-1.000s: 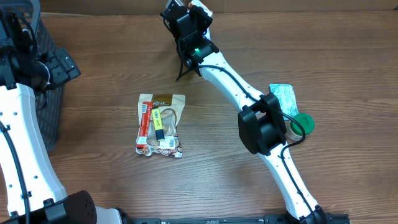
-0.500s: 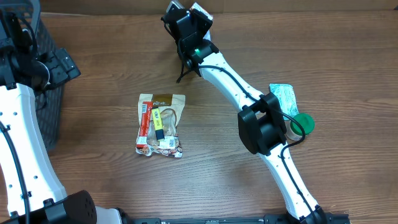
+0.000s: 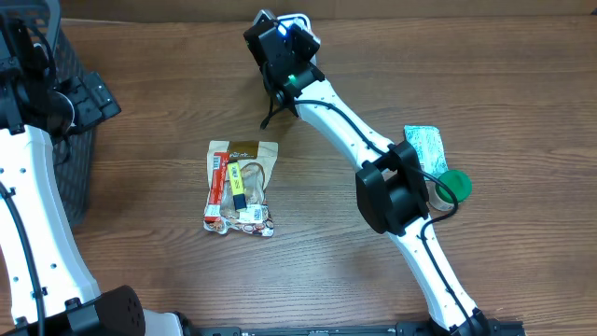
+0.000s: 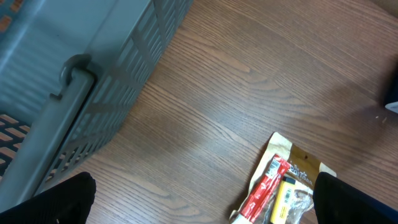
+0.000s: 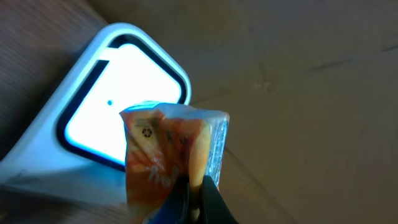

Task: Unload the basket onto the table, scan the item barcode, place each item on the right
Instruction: 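Hold the orange packet in front of the scanner window, then move the orange packet back and lower it onto the table at right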

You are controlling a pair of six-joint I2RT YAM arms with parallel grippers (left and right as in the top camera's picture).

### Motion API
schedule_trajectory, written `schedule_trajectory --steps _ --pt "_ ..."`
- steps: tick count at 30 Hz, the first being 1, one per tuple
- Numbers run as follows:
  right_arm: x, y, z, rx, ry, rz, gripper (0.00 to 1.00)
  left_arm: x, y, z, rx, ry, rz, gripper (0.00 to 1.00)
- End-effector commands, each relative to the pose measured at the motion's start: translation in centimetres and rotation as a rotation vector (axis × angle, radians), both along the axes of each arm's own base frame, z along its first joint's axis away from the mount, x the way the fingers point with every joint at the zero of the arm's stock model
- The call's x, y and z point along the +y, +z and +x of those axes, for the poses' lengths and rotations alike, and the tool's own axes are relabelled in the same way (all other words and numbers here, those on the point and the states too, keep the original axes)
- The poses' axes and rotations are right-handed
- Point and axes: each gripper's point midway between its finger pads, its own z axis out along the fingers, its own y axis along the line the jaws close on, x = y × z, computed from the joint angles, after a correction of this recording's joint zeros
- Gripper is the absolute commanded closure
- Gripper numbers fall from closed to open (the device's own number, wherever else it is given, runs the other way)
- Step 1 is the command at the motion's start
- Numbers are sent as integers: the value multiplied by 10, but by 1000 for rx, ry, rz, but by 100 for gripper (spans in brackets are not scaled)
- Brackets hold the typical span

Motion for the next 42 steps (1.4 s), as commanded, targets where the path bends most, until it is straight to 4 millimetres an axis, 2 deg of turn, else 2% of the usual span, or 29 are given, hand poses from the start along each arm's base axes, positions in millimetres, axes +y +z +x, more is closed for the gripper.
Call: schedule_trajectory --steps 1,5,8,13,16,22,27,35,42 --pt "-1 107 -23 -130 -62 314 97 0 7 1 -19 -7 7 0" --pt "-23 127 -60 -20 -135 455 97 0 7 1 -19 -7 6 0" --pt "-50 127 -91 110 -236 578 97 0 7 1 -19 -7 7 0" --pt "-89 87 -144 460 -440 734 97 0 7 1 -19 -7 7 0" --pt "-125 62 -165 607 -612 778 97 0 7 1 -19 -7 7 0" --pt "-188 22 -189 724 -872 763 96 0 7 1 -19 -7 6 0" --pt "-226 -12 -202 779 -1001 735 96 0 7 1 -20 -7 7 0" --pt "-260 -53 -213 808 -1108 734 95 0 7 1 -19 -7 6 0" --pt "-273 -65 -219 805 -1140 714 90 0 7 1 -19 -7 7 1"
